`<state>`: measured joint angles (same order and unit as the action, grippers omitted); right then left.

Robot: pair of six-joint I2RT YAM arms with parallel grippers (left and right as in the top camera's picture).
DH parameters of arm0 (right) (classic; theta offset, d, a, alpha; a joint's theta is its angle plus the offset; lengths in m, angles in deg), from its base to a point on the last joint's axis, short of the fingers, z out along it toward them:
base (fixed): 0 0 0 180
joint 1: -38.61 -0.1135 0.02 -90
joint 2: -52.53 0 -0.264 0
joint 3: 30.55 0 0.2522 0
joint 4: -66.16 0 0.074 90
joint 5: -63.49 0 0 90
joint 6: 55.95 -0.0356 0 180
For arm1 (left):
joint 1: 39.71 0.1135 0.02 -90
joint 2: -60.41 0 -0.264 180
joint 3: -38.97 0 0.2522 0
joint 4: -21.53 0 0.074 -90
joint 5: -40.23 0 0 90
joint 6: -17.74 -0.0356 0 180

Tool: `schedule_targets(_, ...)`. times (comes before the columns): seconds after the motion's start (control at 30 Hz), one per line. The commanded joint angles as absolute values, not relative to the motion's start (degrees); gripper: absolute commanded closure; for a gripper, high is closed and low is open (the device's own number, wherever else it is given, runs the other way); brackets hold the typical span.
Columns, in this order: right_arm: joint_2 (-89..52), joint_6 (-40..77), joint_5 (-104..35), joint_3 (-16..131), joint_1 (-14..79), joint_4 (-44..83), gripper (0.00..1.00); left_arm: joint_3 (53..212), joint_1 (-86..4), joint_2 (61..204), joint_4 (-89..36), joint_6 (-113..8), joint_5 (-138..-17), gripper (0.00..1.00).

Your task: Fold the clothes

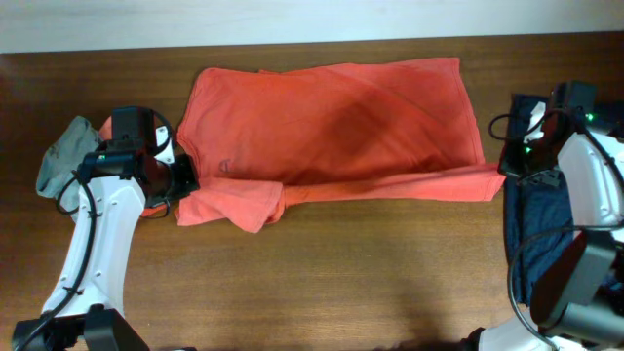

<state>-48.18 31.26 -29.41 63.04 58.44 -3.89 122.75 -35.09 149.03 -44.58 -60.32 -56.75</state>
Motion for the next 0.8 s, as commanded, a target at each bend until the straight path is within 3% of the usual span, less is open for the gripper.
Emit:
schedule_targets(0.0, -50.6, 31.2, -30.6, 64.1, 58.5, -1.6, 0.96, 122.9, -34.9, 150.1, -42.3, -57.8, -54.4, 1.00)
schedule_targets(0.67, -54.8, 35.9, -38.6, 64.1, 56.9, 10.9, 0.95, 122.9, -34.9, 160.8, -24.7, -57.5, -54.4, 1.00)
schedule_targets(0.77, -55.1, 36.8, -38.5, 64.1, 54.5, 14.0, 0.89, 122.9, -34.9, 160.8, -23.4, -57.5, -54.4, 1.00)
